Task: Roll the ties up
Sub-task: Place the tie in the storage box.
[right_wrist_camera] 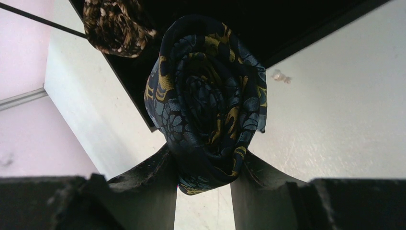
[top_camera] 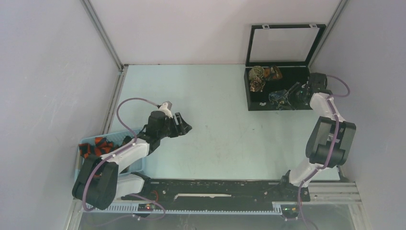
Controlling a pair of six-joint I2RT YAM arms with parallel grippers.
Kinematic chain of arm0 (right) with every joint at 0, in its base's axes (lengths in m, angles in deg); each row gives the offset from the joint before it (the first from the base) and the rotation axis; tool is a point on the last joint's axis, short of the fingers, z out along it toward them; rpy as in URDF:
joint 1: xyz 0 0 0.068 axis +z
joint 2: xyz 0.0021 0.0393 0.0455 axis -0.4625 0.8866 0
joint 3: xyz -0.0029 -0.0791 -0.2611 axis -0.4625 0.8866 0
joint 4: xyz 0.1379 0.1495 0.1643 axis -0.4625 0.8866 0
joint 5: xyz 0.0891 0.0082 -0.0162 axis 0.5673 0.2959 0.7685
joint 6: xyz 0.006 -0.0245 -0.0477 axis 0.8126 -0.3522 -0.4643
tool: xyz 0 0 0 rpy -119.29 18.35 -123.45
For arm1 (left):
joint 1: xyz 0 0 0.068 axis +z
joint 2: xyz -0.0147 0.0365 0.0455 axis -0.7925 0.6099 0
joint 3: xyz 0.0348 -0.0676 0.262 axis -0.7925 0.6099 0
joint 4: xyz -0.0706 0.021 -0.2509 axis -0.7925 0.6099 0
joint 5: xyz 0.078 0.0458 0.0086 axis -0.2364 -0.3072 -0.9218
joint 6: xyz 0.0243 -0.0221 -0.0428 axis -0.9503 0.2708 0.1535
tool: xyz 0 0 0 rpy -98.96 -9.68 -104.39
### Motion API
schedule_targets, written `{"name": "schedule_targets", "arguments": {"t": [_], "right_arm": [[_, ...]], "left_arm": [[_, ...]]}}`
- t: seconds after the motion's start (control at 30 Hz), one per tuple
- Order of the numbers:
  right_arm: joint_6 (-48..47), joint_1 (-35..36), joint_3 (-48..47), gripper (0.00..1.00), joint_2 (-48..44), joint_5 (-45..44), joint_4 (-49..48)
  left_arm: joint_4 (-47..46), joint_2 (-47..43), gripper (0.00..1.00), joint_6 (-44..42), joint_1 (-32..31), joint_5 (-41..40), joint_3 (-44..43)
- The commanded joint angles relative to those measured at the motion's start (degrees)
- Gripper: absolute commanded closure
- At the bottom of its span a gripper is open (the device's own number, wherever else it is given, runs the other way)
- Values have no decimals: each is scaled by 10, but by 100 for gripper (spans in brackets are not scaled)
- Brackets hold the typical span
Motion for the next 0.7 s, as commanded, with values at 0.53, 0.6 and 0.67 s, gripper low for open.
{"name": "schedule_targets", "arguments": {"t": [0.53,0.6,0.67], "right_arm": [[25,13,-147,100,135,-6,-20],[25,16,-163,100,147,-7,-16],[25,19,-180,100,157,-8,-8]], "left_arm": [[-26,1,29,-3,-2,10,-1],[-26,1,29,-3,-2,10,-1],[-26,1,29,-3,-2,10,0]]}}
